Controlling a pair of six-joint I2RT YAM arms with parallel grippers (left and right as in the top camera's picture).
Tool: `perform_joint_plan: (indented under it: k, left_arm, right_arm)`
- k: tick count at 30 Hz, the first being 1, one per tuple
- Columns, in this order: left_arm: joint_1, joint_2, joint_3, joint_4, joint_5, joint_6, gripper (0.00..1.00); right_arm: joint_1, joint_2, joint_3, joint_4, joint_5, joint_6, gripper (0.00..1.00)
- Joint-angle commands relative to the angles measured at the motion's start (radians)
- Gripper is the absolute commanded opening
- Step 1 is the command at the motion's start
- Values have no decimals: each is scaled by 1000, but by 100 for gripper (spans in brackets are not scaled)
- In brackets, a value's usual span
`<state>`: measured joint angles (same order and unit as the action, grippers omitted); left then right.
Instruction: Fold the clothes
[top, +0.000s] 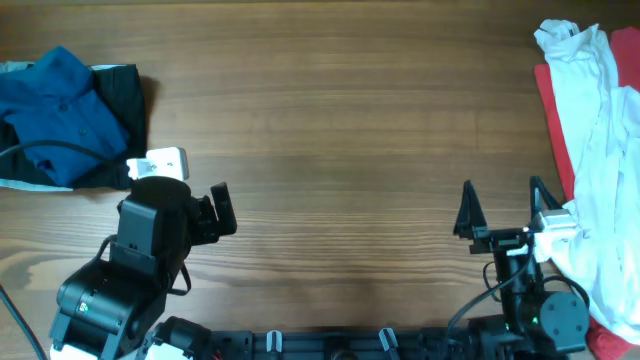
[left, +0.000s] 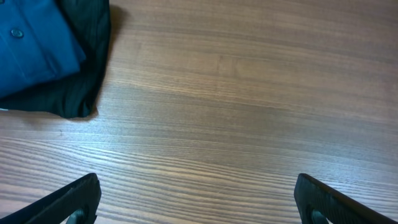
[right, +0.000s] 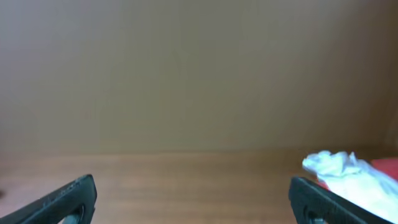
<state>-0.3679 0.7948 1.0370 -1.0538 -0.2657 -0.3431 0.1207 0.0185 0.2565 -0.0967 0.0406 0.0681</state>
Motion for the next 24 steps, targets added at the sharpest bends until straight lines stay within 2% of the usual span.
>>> perform_joint_plan:
  k: [1, 6, 12, 24]
  left_arm:
    - [-7, 0, 0, 3, -23, -13, 100]
    - [-7, 0, 0, 3, -23, -13, 100]
    - [-7, 0, 0, 3, -23, -13, 100]
    - [-7, 0, 0, 3, -23, -13, 100]
  right_arm:
    - [-13, -15, -103, 119, -23, -77, 100]
    - [-24, -15, -246, 256, -26, -90, 100]
    - [-24, -16, -251, 96, -61, -85, 100]
    - [-24, -15, -251, 99, -76, -92, 100]
